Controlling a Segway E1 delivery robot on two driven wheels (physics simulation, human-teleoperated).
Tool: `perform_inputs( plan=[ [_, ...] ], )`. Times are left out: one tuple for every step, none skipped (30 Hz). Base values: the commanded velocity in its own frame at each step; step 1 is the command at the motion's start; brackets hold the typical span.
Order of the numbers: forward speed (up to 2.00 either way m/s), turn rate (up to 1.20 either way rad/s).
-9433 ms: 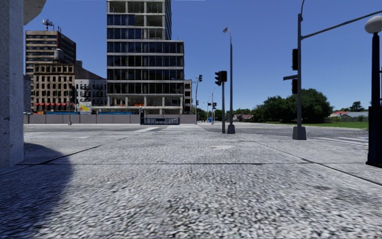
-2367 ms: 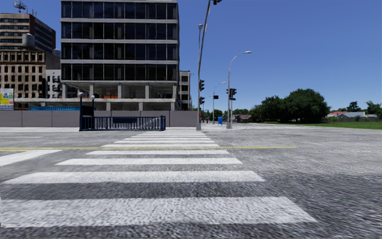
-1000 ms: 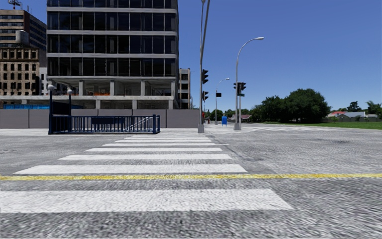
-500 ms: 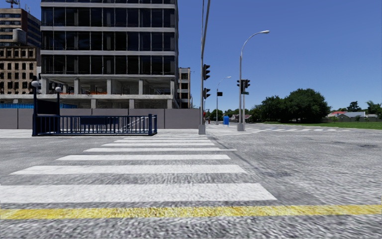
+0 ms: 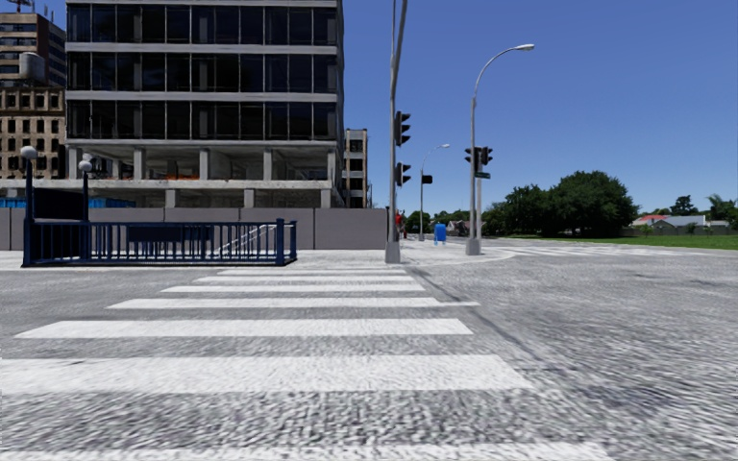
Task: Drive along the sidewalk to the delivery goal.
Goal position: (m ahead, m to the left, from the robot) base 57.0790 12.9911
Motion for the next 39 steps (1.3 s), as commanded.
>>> perform_inputs(
  plan=[
    [2.00,0.00],
    [2.00,0.00],
    [2.00,0.00],
    [2.00,0.00],
    [2.00,0.00],
    [2.00,0.00],
    [2.00,0.00],
    [2.00,0.00],
    [2.00,0.00],
    [2.00,0.00],
    [2.00,0.00],
    [2.00,0.00],
    [2.00,0.00],
    [2.00,0.00],
    [2.00,0.00],
    [2.00,0.00],
    [2.00,0.00],
    [2.00,0.00],
    [2.00,0.12],
    [2.00,0.84],
    [2.00,0.95],
    [2.00,0.95],
    [2.00,0.91],
    [2.00,0.00],
    [2.00,0.00],
    [2.00,0.00],
    [2.00,0.00],
    [2.00,0.00],
    [2.00,0.00],
    [2.00,0.00],
    [2.00,0.00],
    [2.00,0.00],
    [2.00,0.00],
    [2.00,0.00],
    [2.00,0.00],
    [2.00,0.00],
    [2.00,0.00],
    [2.00,0.00],
    [2.00,0.00]
  ],
)
